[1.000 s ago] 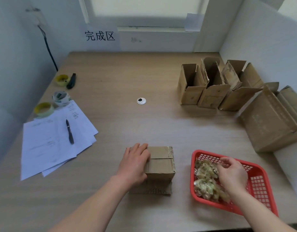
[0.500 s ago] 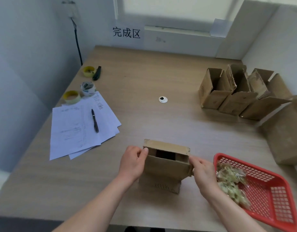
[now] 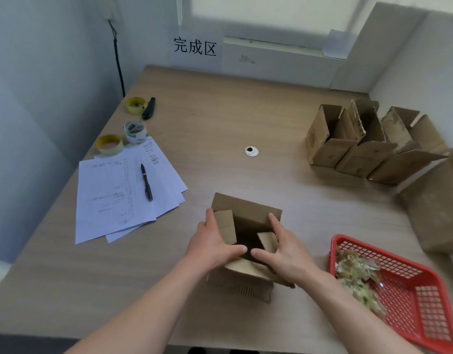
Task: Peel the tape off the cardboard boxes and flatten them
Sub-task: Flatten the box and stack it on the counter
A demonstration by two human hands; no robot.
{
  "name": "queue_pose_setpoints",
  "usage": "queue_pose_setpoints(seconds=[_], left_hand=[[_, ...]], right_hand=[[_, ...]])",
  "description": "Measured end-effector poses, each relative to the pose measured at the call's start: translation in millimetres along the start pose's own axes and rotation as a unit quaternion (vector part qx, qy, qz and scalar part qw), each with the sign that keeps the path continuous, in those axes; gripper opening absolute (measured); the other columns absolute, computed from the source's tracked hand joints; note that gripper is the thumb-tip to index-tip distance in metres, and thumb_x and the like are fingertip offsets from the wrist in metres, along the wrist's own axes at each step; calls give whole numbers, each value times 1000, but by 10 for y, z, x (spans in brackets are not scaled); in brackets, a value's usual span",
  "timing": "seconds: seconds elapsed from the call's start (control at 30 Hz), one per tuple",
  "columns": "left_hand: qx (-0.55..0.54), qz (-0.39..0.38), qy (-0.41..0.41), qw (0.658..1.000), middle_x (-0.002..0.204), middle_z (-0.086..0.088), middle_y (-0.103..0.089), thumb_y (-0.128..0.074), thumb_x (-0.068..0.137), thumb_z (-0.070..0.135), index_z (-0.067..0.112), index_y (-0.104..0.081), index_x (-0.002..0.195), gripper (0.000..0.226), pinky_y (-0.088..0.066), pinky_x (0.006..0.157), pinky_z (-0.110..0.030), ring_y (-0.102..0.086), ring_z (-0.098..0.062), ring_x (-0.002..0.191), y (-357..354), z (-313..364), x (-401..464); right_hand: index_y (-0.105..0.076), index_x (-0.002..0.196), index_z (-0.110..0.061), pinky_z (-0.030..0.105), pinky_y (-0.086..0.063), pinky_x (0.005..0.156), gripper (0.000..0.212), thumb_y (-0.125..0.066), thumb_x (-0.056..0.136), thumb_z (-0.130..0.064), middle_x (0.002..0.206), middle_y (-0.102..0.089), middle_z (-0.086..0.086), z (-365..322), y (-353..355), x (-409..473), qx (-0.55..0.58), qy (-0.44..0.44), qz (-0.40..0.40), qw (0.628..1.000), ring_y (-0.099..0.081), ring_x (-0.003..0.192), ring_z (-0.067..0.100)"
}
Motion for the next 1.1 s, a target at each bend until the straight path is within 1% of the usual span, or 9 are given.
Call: queue_pose_setpoints(seconds=[0.17,0.3,0.47,0.53,0.63,0.7,0.8,0.93,1.1], left_hand=[[0,7,49,999,141,-8,-34,-75,70,28,36,5,154,116,-45,92,-33,-52,-30,121,-25,14,111],[-59,-12,36,998,148,-2,-37,-64,76,6,38,-9,155,101,-44,94,-31,-47,-27,129,103,-16,198],[-106,-45,-82,990,153,10,-40,-42,87,-9,42,-29,153,85,-40,106,-23,-43,-16,135,467,174,173],[-107,-52,-154,981,151,18,-36,-38,81,-16,38,-43,148,86,-29,108,-10,-35,-8,142,648,312,130],[30,-96,-212,972,159,20,-21,-48,77,-13,32,-53,142,79,-7,122,-24,-8,-5,150,746,379,81],[124,-129,-215,960,164,17,-15,-55,79,-3,34,-55,140,71,-1,121,-28,5,-7,151,691,273,58],[175,-177,-202,947,167,8,-7,-65,81,14,32,-55,140,62,-1,122,-28,13,-11,152,412,-39,11],[207,-200,-195,938,168,0,1,-70,83,39,23,-66,128,48,-7,124,-31,17,-18,152,14,-468,-79],[267,-146,-146,941,167,-1,-7,-61,89,35,16,-62,119,36,-15,123,-35,6,-30,153,-202,-784,-81]], right_hand=[[4,149,-51,31,-47,82,107,-61,64,-53,111,-59,-5,-58,-64,110,-17,-12,42,999,-59,97,20],[-1,152,-51,26,-45,59,98,-60,80,-22,78,-60,-2,123,75,223,205,-71,31,976,-60,68,15],[-61,127,-21,44,-58,67,66,-36,77,17,99,-65,11,91,502,516,486,-89,63,867,-59,91,33],[-64,108,-14,38,-54,59,50,-35,76,13,92,-61,12,41,691,589,576,-79,94,808,-57,84,30],[-61,82,-12,39,-51,69,16,-53,85,-26,83,-57,12,155,821,638,661,-134,94,732,-56,80,28],[-56,70,-13,38,-48,68,36,-65,86,-43,74,-56,10,263,749,609,577,-189,76,791,-56,75,27],[-56,72,-12,33,-48,58,30,-82,76,-26,78,-66,9,445,361,519,269,-219,55,936,-61,69,23],[-53,86,-22,30,-45,61,29,-79,73,-27,86,-66,-3,590,-293,285,123,-217,20,968,-60,76,15],[-46,91,-31,34,-44,69,30,-68,74,-43,98,-64,-4,624,-626,115,7,-151,38,988,-59,87,23]])
Point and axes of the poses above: each hand's wrist, its own x-axis towards the middle knuckle, its own y-axis out of the back of the hand, z = x × y, the point moved 3 cm from there along x, towards the middle knuckle
